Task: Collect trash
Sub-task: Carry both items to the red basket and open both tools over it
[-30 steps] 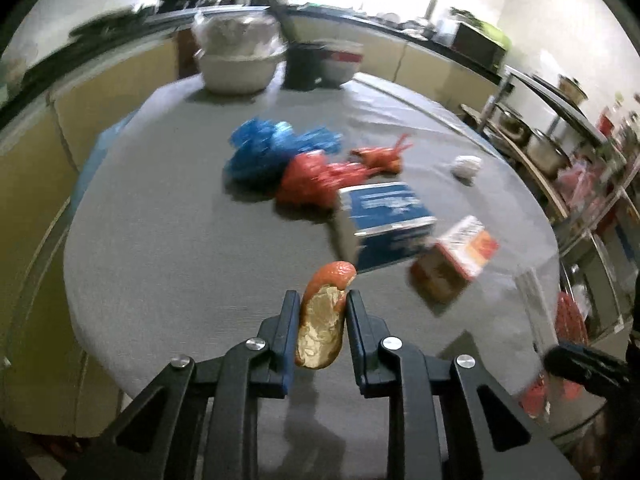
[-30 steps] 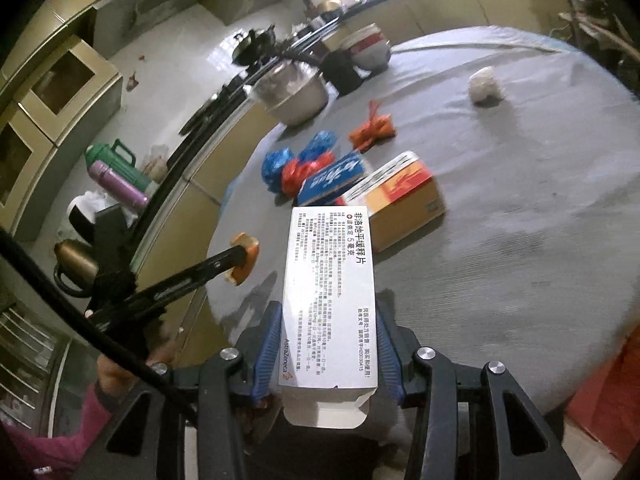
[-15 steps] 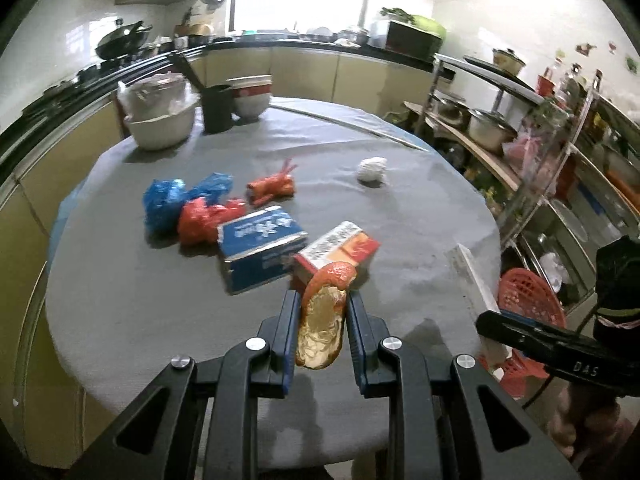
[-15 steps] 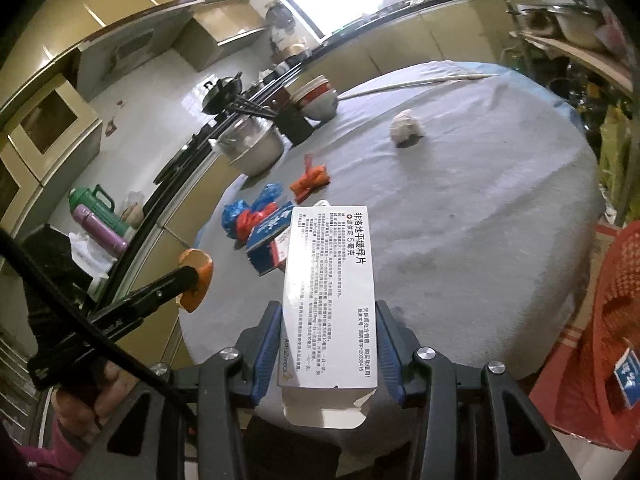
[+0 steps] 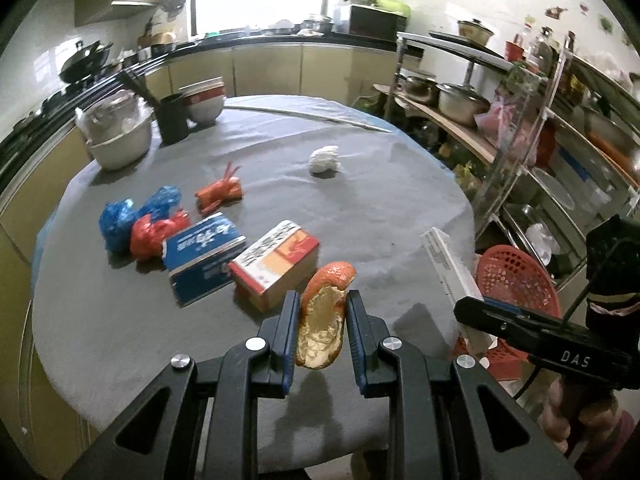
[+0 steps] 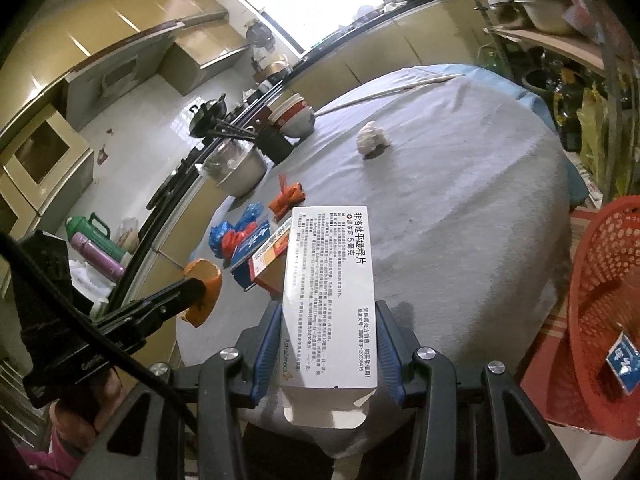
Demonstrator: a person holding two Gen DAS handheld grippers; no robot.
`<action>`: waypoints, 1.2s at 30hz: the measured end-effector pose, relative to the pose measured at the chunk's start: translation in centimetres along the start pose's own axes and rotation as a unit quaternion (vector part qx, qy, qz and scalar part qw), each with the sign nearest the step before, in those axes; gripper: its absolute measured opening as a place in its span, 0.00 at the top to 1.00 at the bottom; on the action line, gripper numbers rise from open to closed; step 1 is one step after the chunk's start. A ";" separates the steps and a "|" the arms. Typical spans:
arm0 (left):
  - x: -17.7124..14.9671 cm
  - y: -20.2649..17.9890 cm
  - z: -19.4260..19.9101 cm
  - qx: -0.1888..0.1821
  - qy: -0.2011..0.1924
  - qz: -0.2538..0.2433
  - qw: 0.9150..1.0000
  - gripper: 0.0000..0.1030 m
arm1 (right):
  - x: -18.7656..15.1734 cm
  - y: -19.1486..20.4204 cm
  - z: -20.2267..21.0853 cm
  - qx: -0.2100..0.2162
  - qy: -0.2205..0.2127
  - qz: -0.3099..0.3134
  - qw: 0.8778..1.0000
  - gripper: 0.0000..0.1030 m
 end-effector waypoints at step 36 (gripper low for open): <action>-3.4 -25.1 -10.3 -0.200 0.155 -0.155 0.955 0.72 | -8.3 -21.1 16.8 -0.201 -0.089 -0.248 0.944 0.51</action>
Point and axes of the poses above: each gripper's, at about its wrist camera, not at the fingertips, and z roughly against the way its jaws point, y to its left, x to its top, the point moved 2 cm from there along -z, roughly the way its jaws point, and after that the axes turned 12 degrees about z, right-handed, at the moved point
